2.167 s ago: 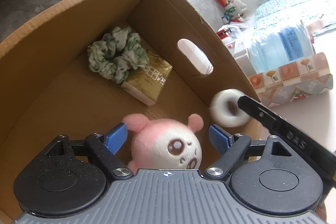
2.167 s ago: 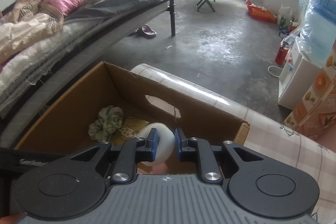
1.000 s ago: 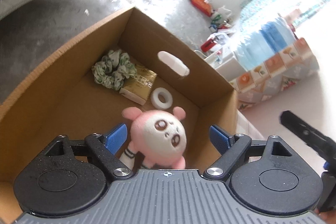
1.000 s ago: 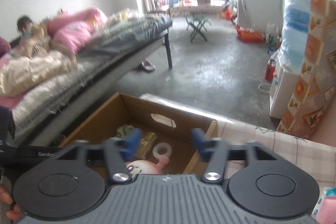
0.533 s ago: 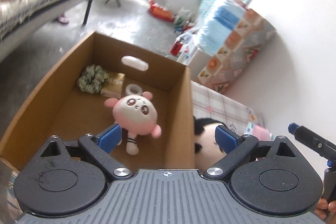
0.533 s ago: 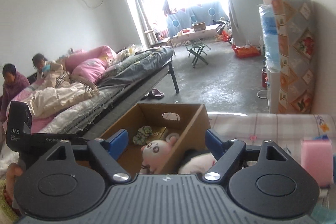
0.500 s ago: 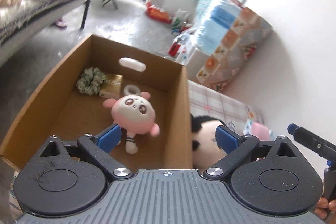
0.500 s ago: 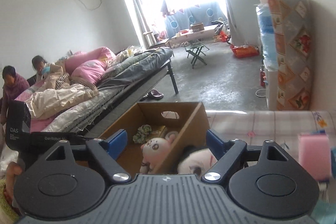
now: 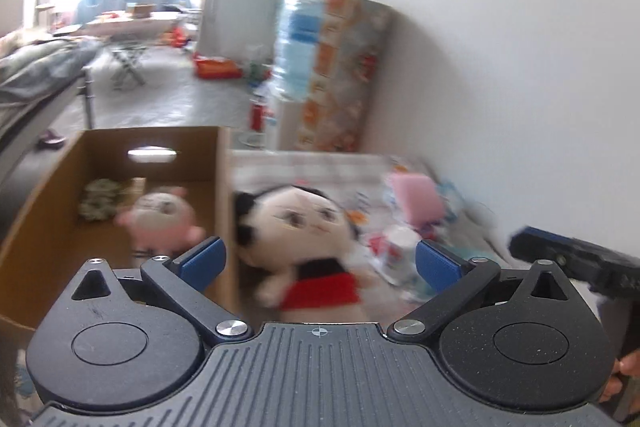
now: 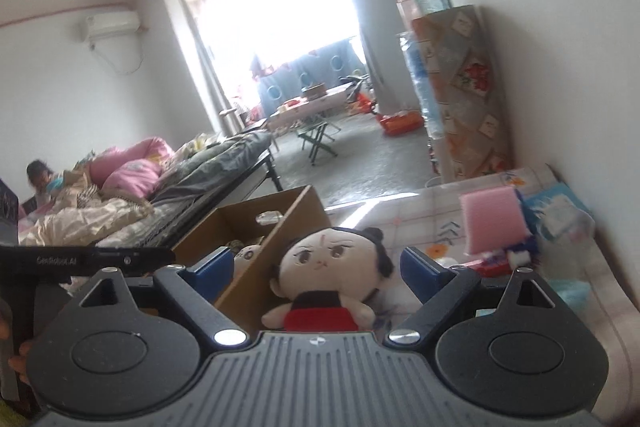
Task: Organize soft objects
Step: 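Move both tools back over the table toward the blue towel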
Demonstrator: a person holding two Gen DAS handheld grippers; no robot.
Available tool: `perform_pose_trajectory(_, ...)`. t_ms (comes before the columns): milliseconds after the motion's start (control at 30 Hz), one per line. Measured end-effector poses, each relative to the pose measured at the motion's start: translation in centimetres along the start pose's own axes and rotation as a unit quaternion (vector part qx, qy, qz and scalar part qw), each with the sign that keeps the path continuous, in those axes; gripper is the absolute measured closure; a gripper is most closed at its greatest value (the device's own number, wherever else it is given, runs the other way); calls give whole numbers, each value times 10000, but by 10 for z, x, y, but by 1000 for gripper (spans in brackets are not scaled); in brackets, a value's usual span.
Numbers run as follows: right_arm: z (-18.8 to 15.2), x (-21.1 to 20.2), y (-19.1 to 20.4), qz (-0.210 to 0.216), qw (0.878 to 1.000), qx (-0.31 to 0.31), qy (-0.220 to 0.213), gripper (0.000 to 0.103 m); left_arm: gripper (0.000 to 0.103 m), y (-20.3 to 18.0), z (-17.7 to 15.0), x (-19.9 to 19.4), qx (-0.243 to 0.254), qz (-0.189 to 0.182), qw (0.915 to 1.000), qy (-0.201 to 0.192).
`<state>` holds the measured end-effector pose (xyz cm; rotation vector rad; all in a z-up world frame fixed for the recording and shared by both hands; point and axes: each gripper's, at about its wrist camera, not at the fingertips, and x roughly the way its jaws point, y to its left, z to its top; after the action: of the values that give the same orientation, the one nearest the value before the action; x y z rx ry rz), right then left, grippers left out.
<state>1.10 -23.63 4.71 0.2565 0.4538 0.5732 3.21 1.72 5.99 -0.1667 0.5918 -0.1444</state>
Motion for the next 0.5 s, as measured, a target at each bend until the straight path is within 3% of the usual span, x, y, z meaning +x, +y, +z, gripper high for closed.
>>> perform_pose_trajectory(267, -27, -39, -63, -569, 9946, 831, -246, 10, 1, -61, -21, 43, 398, -780, 9937, 707)
perform_pose_trajectory(500, -52, -57, -100, -946, 9859, 1331, -360, 10, 1, -94, -49, 64, 985, -601, 9899, 822)
